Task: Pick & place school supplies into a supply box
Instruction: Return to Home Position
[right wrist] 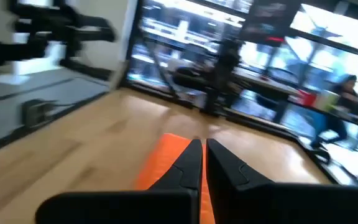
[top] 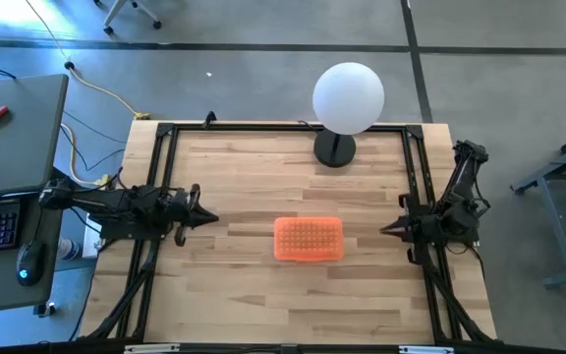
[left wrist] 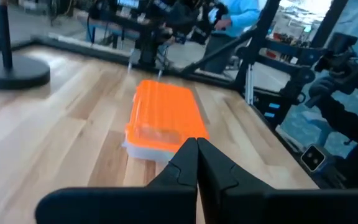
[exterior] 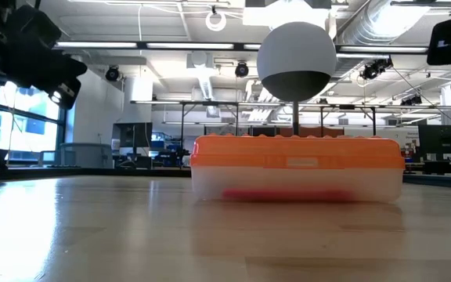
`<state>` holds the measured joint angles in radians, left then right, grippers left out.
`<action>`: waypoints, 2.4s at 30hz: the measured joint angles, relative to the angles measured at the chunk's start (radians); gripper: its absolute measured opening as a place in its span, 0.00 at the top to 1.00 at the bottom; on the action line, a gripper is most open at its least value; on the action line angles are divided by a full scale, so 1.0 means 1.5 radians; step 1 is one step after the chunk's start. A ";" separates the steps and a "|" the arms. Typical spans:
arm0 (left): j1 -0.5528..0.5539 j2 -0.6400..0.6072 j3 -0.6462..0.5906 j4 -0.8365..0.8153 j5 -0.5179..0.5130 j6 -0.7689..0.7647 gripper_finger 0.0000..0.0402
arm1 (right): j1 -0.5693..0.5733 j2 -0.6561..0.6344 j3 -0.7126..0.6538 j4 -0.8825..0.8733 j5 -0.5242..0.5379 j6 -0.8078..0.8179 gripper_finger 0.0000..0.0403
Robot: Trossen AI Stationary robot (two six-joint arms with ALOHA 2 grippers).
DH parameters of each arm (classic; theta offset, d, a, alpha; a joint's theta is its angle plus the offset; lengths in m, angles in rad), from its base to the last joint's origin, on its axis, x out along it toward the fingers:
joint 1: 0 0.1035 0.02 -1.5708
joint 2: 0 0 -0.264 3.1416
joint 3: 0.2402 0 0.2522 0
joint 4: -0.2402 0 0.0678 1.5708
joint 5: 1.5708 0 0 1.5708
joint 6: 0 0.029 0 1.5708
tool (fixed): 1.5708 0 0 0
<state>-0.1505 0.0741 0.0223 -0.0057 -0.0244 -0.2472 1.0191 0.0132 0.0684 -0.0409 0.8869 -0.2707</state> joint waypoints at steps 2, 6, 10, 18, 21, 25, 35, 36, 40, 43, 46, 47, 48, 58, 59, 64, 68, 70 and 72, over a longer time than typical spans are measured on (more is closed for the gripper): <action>0.000 0.004 0.000 -0.001 0.000 -0.032 0.91 | 0.000 0.000 -0.015 0.004 -0.042 -0.003 1.00; 0.000 0.012 0.000 0.000 -0.004 -0.083 0.88 | -0.005 0.002 -0.039 0.086 -0.044 -0.053 1.00; 0.000 0.012 0.000 -0.001 -0.005 -0.083 0.86 | -0.034 0.003 -0.039 0.129 -0.063 -0.126 1.00; 0.000 0.012 0.000 -0.001 -0.005 -0.083 0.88 | -0.188 0.003 -0.039 0.177 -0.409 -0.172 1.00; 0.000 0.012 0.000 -0.001 -0.005 -0.083 0.88 | -0.249 0.003 -0.039 0.158 -0.382 -0.127 1.00; 0.000 0.012 0.000 -0.001 -0.005 -0.083 0.87 | -0.325 0.003 -0.039 0.099 -0.384 -0.064 1.00; 0.000 0.012 0.000 -0.002 -0.006 -0.083 0.88 | -0.471 0.007 -0.039 0.067 -0.427 -0.008 1.00; 0.000 0.012 0.000 -0.002 -0.006 -0.083 0.88 | -0.482 0.009 -0.039 0.068 -0.417 -0.004 1.00; 0.000 0.012 0.000 -0.002 -0.006 -0.083 0.87 | -0.512 0.011 -0.039 0.075 -0.360 0.002 1.00; 0.000 0.012 0.000 -0.002 -0.006 -0.083 0.87 | -0.521 0.011 -0.039 0.077 -0.333 -0.004 1.00; 0.000 0.012 0.000 -0.002 -0.006 -0.083 0.87 | -0.524 0.011 -0.039 0.077 -0.327 0.002 1.00; 0.000 0.012 0.000 -0.002 -0.006 -0.083 0.88 | -0.524 0.011 -0.039 0.077 -0.327 0.001 1.00; 0.000 0.012 0.000 -0.002 -0.006 -0.083 0.88 | -0.524 0.011 -0.039 0.077 -0.327 0.001 1.00; 0.000 0.012 0.000 -0.002 -0.006 -0.083 0.87 | -0.523 0.011 -0.039 0.077 -0.327 0.001 1.00; 0.000 0.012 0.000 -0.002 -0.006 -0.083 0.87 | -0.523 0.011 -0.039 0.077 -0.327 0.001 1.00; 0.000 0.012 0.000 -0.002 -0.006 -0.083 0.88 | -0.523 0.011 -0.040 0.076 -0.326 0.001 1.00; 0.000 0.012 0.000 -0.002 -0.006 -0.083 0.87 | -0.523 0.011 -0.040 0.076 -0.326 0.001 1.00; 0.000 0.012 0.000 -0.002 -0.006 -0.083 0.87 | -0.523 0.011 -0.040 0.076 -0.326 0.001 1.00; 0.000 0.012 0.000 -0.002 -0.006 -0.083 0.87 | -0.523 0.011 -0.040 0.076 -0.326 0.001 1.00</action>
<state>-0.1505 0.0917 0.0223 -0.0082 -0.0337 -0.3721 0.2340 0.0292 0.0090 0.0731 0.3973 -0.2695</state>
